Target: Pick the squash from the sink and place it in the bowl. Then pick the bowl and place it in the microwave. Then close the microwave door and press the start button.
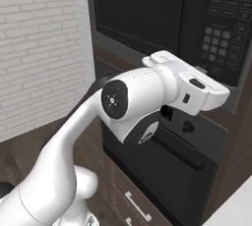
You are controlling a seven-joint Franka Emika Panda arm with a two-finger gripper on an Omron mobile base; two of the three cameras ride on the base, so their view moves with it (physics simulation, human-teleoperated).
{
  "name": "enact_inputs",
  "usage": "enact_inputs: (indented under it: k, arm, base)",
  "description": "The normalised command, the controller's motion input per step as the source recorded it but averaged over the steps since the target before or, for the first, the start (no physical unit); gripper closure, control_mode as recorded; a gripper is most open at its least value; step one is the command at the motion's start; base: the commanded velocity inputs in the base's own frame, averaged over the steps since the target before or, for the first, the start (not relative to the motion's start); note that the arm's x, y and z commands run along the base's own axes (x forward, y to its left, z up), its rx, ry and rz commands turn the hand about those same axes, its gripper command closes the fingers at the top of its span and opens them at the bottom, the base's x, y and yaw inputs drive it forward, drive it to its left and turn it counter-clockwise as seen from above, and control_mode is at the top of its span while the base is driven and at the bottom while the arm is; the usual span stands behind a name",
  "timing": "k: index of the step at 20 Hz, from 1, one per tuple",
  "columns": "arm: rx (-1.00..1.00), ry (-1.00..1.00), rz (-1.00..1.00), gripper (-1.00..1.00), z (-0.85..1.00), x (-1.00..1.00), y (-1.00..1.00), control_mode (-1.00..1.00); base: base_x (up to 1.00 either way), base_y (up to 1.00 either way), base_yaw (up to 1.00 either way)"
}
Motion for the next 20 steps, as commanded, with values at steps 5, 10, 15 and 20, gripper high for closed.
enact_inputs:
  k: [5, 10, 15, 20]
  arm:
    - [0.00, 0.00, 0.00, 1.00, -0.07, 0.03, -0.20, -1.00]
    - [0.00, 0.00, 0.00, 1.00, -0.01, 0.01, -0.10, -1.00]
    - [0.00, 0.00, 0.00, 1.00, 0.00, 0.16, 0.02, -1.00]
    - [0.00, 0.00, 0.00, 1.00, 0.00, 0.28, -0.01, -1.00]
  base:
    - [0.00, 0.00, 0.00]
    - [0.00, 0.00, 0.00]
    - [0.00, 0.00, 0.00]
    - [0.00, 0.00, 0.00]
